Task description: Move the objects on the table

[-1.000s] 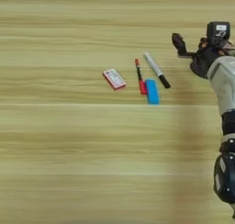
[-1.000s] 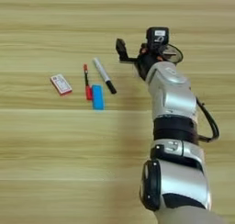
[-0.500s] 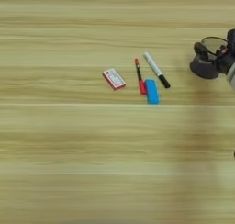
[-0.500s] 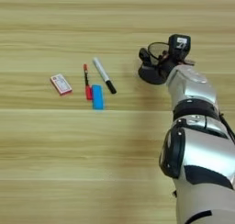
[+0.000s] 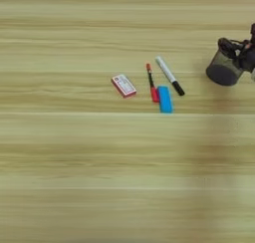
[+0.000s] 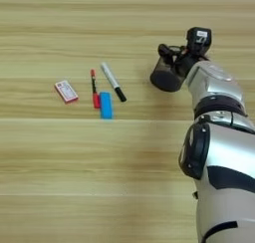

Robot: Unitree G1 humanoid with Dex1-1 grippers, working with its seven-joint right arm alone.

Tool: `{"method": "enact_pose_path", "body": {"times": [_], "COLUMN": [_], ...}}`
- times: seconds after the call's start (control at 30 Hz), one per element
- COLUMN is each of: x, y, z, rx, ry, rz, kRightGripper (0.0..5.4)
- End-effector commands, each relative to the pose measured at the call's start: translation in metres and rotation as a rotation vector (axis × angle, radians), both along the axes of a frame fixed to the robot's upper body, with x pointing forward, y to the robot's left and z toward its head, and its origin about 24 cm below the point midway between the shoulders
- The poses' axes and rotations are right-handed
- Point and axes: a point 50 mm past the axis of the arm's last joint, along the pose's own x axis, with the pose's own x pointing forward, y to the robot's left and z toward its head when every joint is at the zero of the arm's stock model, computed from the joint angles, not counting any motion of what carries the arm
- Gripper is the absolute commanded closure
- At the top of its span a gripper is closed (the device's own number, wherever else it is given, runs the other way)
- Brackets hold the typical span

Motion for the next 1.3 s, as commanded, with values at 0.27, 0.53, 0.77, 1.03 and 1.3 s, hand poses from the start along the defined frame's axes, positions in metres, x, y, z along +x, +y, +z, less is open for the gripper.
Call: {"method": "enact_pose_path", "body": {"times": [0.27, 0.53, 0.77, 1.03, 1.3], "x": [0.014, 0.013, 0.014, 0.013, 0.013], "y": [0.004, 0.006, 0.014, 0.021, 0.017], "z": [0.047, 0.040, 0.036, 0.027, 0.034], "rx": [0.036, 0.130, 0.202, 0.290, 0.257], "ry": [-0.089, -0.040, -0.007, 0.041, 0.012], "rz": [0.050, 0.067, 0.123, 0.161, 0.159], "kRightGripper": [3.72, 4.50, 5.36, 5.36, 5.36]}}
